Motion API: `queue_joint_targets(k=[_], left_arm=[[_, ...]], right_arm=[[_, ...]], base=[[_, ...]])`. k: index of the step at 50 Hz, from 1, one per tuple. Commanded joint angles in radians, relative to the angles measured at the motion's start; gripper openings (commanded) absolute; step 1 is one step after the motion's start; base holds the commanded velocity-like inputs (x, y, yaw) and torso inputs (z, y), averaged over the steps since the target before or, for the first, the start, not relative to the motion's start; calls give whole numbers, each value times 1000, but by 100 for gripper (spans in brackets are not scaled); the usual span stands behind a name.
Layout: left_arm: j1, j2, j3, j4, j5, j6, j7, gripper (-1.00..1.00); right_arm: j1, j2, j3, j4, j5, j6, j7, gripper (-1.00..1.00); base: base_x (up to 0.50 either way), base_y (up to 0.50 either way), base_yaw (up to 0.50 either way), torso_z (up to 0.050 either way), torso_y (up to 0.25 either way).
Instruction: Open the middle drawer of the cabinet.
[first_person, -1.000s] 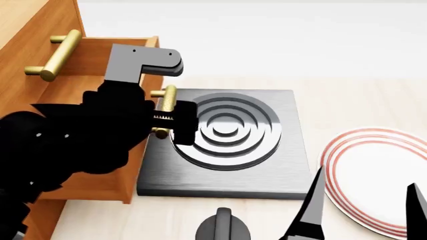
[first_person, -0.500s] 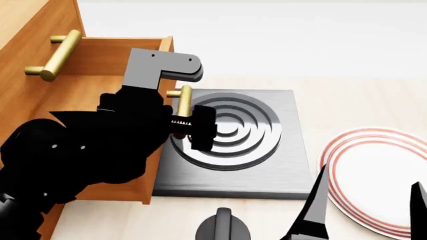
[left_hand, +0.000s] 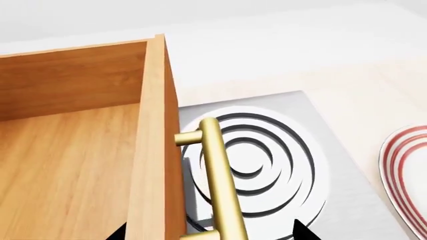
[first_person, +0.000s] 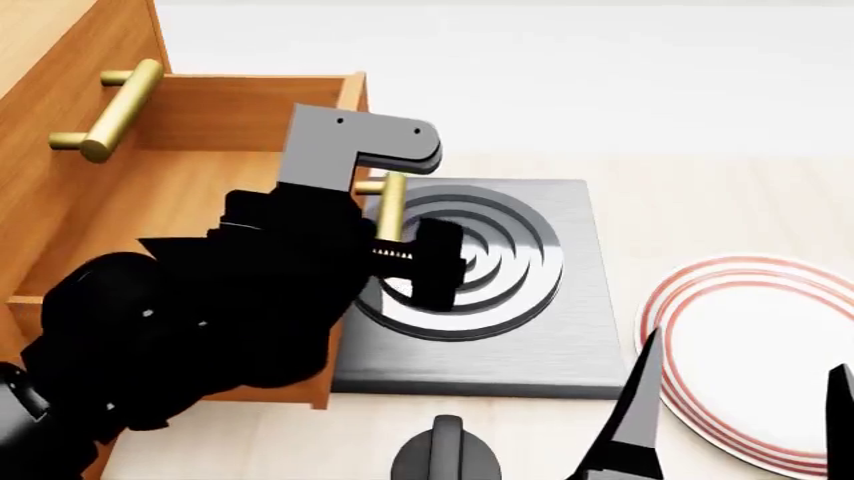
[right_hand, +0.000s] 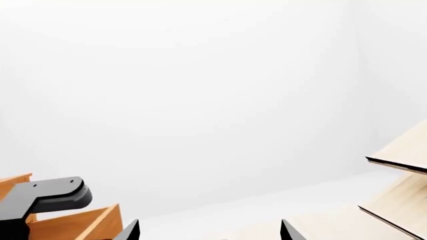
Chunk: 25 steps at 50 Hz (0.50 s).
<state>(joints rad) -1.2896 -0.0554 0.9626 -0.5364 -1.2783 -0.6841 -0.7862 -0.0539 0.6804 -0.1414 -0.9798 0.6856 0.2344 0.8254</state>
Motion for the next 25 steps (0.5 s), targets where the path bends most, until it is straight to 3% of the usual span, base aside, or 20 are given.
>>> queue_joint_targets(k=[1, 9, 25], left_arm=[[-57, 54, 244, 106, -394, 197, 68, 100], [-110, 53, 383, 144, -507, 317, 78, 100], [-104, 34, 342, 301, -510, 440, 238, 100]], right_arm=[[0, 6, -1, 2, 6, -6, 6, 100], [-3, 10, 1, 2, 8, -13, 8, 100], [-3, 17, -4, 2, 8, -19, 14, 100]], base=[[0, 0, 0, 0, 0], [0, 0, 0, 0, 4], [0, 0, -2, 1, 0]])
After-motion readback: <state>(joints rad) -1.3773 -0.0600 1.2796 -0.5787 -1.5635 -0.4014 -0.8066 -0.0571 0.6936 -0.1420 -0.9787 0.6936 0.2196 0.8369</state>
